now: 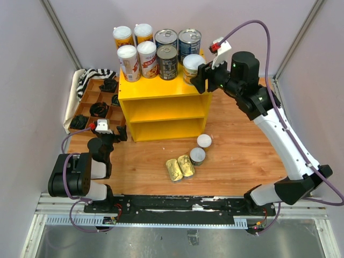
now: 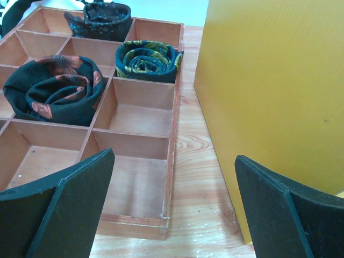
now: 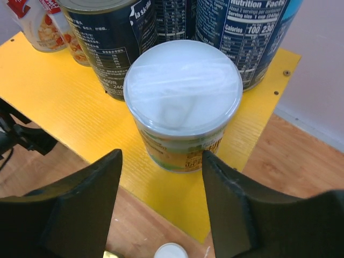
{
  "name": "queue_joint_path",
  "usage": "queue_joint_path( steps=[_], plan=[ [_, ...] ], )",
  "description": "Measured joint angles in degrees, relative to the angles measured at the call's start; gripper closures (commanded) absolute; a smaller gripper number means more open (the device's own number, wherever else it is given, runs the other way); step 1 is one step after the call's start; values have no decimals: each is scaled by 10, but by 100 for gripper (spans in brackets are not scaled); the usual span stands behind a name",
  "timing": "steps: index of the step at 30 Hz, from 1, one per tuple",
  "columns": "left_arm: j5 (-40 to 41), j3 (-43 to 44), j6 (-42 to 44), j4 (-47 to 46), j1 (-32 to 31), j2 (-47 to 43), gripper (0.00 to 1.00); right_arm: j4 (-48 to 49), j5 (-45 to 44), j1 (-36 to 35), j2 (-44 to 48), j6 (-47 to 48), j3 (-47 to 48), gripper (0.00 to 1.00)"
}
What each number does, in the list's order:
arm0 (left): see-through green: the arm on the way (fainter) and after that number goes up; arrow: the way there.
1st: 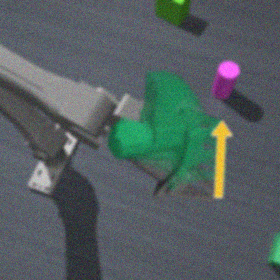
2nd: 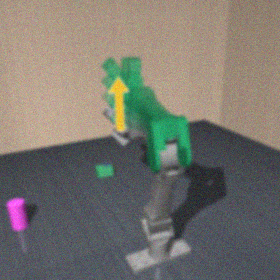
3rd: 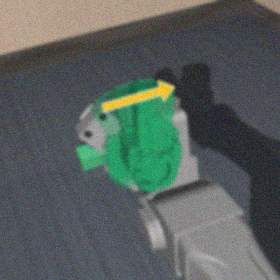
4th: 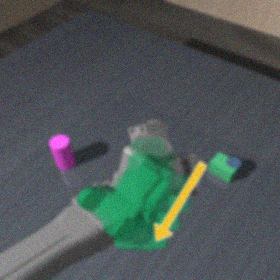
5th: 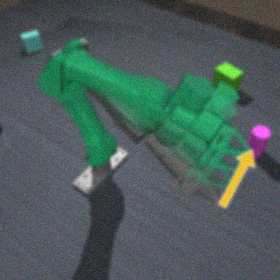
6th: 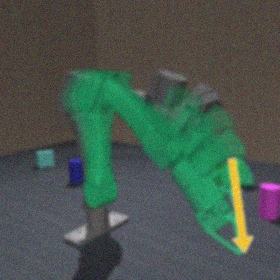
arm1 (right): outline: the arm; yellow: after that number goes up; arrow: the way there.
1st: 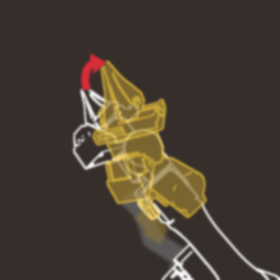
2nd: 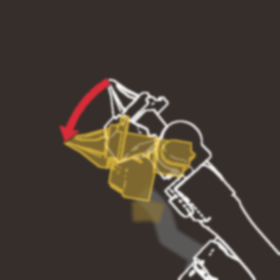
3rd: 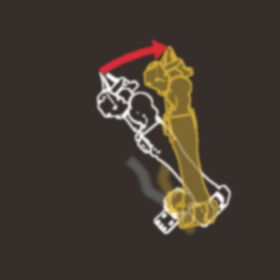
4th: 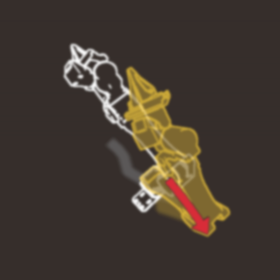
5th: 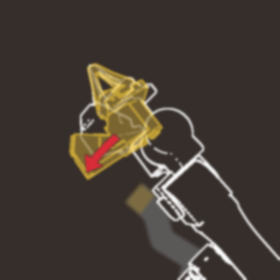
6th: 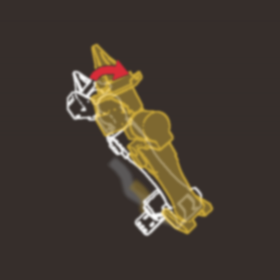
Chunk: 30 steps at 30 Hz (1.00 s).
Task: Place and organize the canned foods onto the counter
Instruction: Place the canned food on the counter.
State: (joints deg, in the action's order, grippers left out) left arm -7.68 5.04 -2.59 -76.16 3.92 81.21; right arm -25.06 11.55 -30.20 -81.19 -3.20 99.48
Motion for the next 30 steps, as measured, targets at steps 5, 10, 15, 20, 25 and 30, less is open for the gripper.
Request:
queue_joint_path(
  steps=[5,10,15,20,25,30],
  plan=[
    [0,0,0,0,0,0,0,24,-2,1,-8,1,-7,67],
    [0,0,0,0,0,0,0,37,-2,1,-23,0,-6,68],
    [0,0,0,0,0,0,0,42,-9,1,-38,0,3,70],
    [0,0,0,0,0,0,0,47,-18,1,-42,-1,5,70],
    [0,0,0,0,0,0,0,51,-35,1,-47,-3,9,68],
    [0,0,0,0,0,0,0,54,-41,1,-49,-4,10,62]
  ],
)
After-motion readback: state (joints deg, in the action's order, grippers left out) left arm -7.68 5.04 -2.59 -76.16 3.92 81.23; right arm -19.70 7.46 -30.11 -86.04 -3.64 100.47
